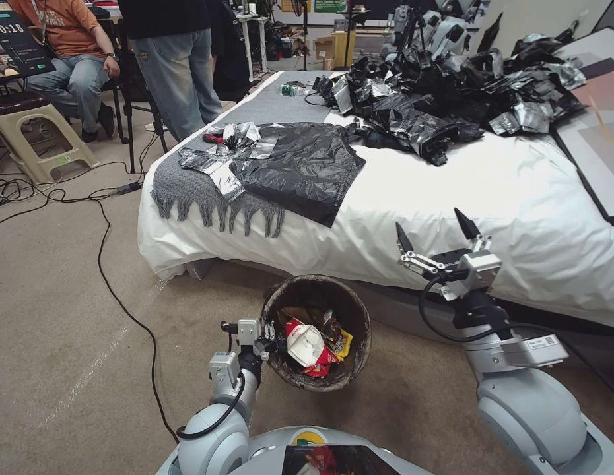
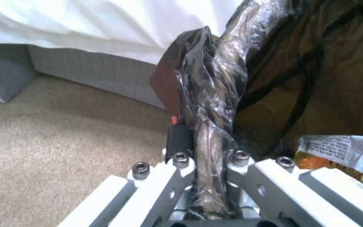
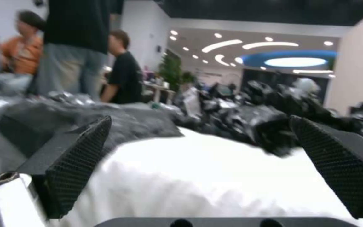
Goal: Pick up the trash bin, then pick up the garbage from the floor and place it into the trash bin.
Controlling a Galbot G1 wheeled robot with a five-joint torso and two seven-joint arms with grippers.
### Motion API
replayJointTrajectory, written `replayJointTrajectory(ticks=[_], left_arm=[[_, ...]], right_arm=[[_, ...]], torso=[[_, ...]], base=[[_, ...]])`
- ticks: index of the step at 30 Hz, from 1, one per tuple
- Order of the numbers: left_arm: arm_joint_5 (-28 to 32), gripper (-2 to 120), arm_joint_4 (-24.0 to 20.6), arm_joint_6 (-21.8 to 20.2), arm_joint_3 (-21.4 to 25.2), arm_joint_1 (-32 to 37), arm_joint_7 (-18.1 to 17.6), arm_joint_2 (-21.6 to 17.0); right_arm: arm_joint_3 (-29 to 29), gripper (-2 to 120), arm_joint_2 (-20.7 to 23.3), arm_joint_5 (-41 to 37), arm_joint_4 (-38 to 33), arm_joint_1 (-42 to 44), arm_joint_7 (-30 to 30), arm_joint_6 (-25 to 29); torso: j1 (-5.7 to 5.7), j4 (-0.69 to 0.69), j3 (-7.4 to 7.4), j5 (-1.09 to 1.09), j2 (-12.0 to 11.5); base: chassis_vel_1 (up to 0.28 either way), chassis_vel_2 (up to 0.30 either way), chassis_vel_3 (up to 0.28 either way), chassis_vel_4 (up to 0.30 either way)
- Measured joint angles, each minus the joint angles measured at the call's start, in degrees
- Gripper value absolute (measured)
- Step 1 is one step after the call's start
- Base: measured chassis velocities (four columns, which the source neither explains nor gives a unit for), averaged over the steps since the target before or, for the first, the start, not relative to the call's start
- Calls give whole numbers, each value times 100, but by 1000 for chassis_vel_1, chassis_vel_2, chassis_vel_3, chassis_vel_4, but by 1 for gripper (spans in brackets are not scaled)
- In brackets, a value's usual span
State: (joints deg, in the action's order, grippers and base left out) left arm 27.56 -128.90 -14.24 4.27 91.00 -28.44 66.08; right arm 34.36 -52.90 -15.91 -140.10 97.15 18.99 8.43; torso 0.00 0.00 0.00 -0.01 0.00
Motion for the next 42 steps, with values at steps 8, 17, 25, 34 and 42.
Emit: replayJointTrajectory(ticks=[8,17,25,34,42], left_arm=[[-78,2,-16,40,39,61,2,13],[-202,2,-75,81,108,177,-1,100],[-218,2,-101,121,131,232,-8,136],[-229,2,-121,142,151,260,-11,140],[-197,2,-139,150,153,288,-17,151]], right_arm=[[-144,100,-763,788,507,388,158,254],[-322,100,-1092,1080,863,628,136,455],[-519,100,-1331,1318,1042,728,148,568],[-647,100,-1488,1427,1109,715,188,579],[-689,100,-1452,1478,1129,717,201,594]], torso=[[0,0,0,1,0],[0,0,0,0,0],[0,0,0,0,0],[0,0,0,0,0],[0,-1,0,1,0]], base=[[0,0,0,0],[0,0,0,0],[0,0,0,0],[0,0,0,0],[0,0,0,0]])
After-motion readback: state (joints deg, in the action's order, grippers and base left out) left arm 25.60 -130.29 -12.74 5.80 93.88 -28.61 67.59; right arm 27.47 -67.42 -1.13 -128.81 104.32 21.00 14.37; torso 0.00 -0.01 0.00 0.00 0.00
